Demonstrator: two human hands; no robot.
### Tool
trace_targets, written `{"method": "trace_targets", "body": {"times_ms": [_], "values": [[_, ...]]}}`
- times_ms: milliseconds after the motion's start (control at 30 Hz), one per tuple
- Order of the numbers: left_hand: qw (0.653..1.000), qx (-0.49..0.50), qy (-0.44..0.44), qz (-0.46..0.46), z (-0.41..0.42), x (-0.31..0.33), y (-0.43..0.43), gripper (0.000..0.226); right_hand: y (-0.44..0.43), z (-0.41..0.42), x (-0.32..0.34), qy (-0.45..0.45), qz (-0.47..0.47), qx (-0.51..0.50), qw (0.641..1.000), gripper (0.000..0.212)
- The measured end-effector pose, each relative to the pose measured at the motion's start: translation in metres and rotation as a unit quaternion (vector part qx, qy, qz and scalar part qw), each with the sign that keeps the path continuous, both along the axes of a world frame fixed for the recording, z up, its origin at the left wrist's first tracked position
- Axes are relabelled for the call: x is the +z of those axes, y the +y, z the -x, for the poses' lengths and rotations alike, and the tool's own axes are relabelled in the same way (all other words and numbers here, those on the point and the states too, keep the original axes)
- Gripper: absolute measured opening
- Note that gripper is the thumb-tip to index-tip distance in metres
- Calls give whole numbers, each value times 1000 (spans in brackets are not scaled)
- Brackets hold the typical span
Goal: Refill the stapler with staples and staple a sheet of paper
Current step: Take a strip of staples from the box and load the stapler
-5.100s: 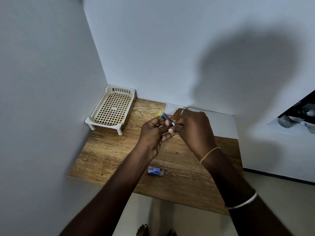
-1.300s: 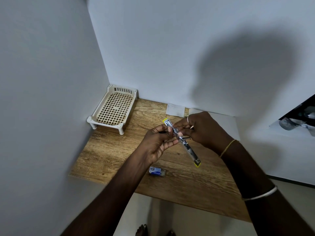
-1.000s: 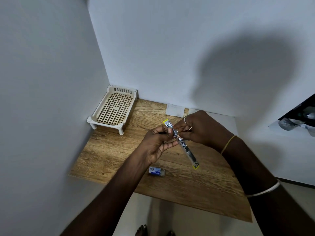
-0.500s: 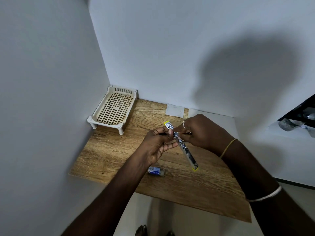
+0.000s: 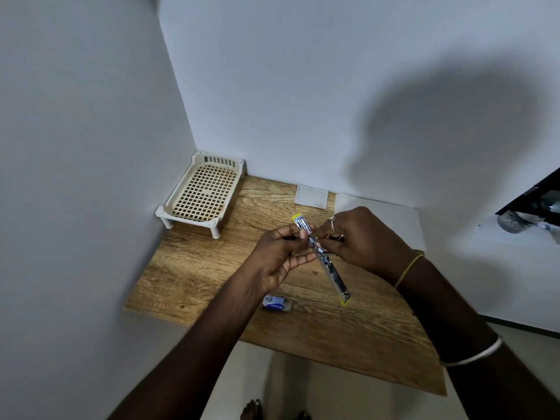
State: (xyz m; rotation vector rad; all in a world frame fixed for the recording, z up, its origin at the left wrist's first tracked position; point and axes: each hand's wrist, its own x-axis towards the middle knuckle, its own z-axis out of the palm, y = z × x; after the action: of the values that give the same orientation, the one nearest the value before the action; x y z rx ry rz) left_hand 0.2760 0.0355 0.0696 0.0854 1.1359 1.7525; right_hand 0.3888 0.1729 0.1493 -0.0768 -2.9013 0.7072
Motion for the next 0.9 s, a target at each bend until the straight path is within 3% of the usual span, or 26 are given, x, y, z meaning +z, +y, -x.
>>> {"method": "trace_targets", "body": {"times_ms": [267,467,700,900], "values": [[1000,-7,-10,-6,-4,-5,2,10,0,-1,-1,-26,30,-39,998,20],[1000,-6,-8,3,-7,-9,5,13,5,3,-4,-74,100,-107,986,18],[1000,-8,-17,0,-8,-8,5,15,-2,-4,-4,-30,41,-71,996,17],[1000,-12,-20,3,-13,-9,8,13,-1,6,-4,-55,85,-157,982,12]]}}
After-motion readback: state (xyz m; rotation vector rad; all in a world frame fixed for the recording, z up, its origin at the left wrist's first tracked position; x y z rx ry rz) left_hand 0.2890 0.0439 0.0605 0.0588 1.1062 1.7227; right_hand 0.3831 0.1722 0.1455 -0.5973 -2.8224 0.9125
